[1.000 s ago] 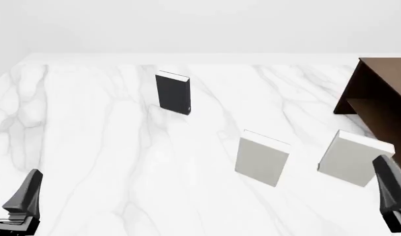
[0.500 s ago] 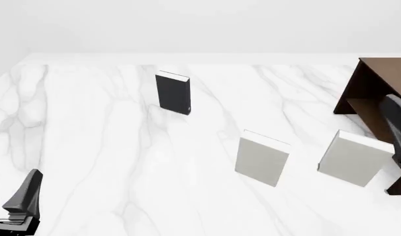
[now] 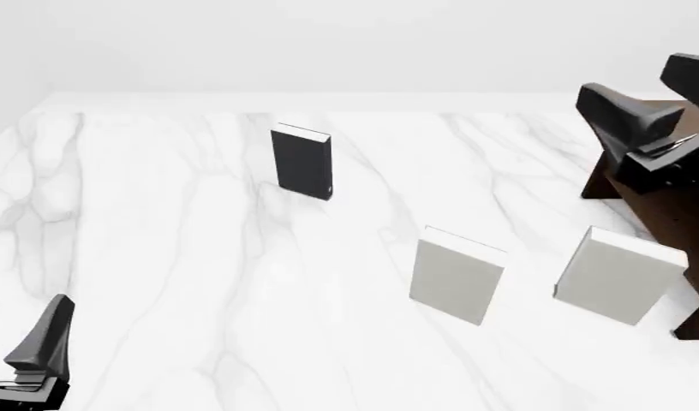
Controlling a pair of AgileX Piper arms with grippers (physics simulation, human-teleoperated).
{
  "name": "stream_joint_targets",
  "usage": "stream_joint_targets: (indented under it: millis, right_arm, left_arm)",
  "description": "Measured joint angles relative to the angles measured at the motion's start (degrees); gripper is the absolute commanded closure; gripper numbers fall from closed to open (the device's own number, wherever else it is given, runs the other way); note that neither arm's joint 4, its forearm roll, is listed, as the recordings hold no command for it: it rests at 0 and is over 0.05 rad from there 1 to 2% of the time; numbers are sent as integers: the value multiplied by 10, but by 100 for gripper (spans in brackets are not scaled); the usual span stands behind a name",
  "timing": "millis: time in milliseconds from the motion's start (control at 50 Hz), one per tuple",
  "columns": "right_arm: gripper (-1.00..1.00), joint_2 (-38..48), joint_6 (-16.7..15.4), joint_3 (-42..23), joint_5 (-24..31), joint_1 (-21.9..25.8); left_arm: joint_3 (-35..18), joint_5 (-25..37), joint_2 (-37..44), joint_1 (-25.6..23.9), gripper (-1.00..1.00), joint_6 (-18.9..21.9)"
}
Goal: Pick up the book on the left and place it on top of the shelf.
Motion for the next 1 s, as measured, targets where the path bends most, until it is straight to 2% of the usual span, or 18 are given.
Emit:
stream_joint_targets:
  millis: [200, 1000]
  right_arm:
    - [-100, 64, -11, -34, -6, 21]
    - [-100, 239, 8, -74, -87, 77]
  left_arm:
    - [0, 0, 0, 0, -100, 0]
    - [0, 0, 0, 0, -100, 0]
